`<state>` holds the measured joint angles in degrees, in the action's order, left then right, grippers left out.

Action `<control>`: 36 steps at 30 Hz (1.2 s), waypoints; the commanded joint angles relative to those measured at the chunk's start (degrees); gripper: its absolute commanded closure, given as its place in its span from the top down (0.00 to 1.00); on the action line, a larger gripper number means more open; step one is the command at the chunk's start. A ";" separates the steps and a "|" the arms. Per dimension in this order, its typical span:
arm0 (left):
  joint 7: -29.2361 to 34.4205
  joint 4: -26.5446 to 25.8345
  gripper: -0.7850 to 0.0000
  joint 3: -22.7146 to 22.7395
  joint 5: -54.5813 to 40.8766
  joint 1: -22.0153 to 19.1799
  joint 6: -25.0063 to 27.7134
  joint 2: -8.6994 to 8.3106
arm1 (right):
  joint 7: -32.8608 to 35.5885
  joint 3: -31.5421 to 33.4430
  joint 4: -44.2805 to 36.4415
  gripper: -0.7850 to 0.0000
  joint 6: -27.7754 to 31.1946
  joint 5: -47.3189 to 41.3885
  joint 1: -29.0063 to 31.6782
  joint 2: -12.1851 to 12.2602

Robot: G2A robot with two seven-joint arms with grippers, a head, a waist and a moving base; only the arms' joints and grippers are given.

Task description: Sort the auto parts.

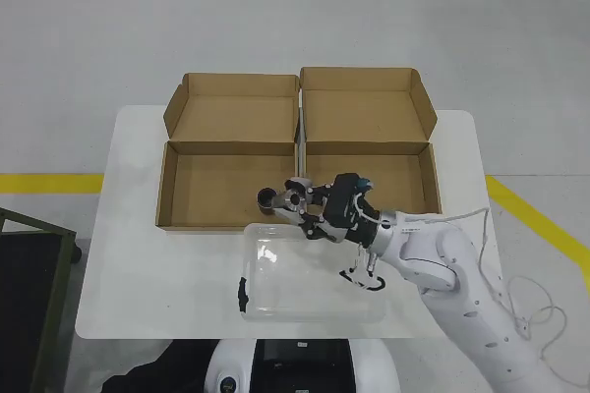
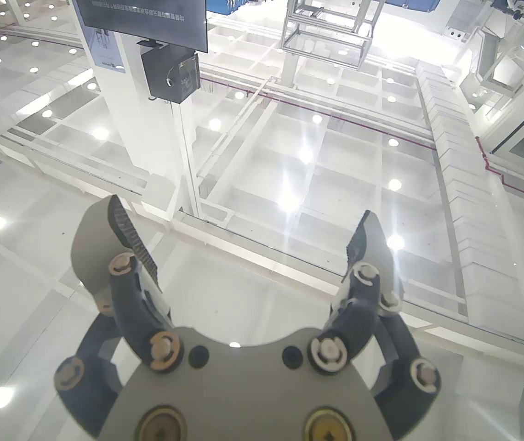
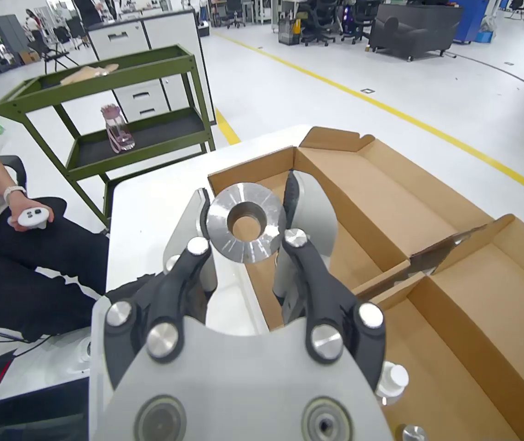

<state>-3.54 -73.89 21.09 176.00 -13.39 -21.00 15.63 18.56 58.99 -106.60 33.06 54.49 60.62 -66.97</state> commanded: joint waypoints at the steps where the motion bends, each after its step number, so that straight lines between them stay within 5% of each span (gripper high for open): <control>1: 0.00 0.00 1.00 0.00 0.00 0.00 0.00 0.00 | 0.42 -2.16 1.92 0.00 -0.94 2.14 -1.13 -0.40; 18: 0.00 0.00 1.00 0.00 0.00 0.00 0.00 0.00 | -0.34 -15.08 12.91 0.00 -6.92 10.28 -11.42 -4.89; 36: 0.00 0.00 1.00 0.00 0.00 0.00 0.00 0.00 | 0.63 -27.28 26.67 0.00 -12.08 12.27 -22.82 -12.68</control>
<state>-3.54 -73.89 21.09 176.00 -13.39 -21.00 15.63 19.10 32.21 -80.75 21.11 66.60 38.29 -79.24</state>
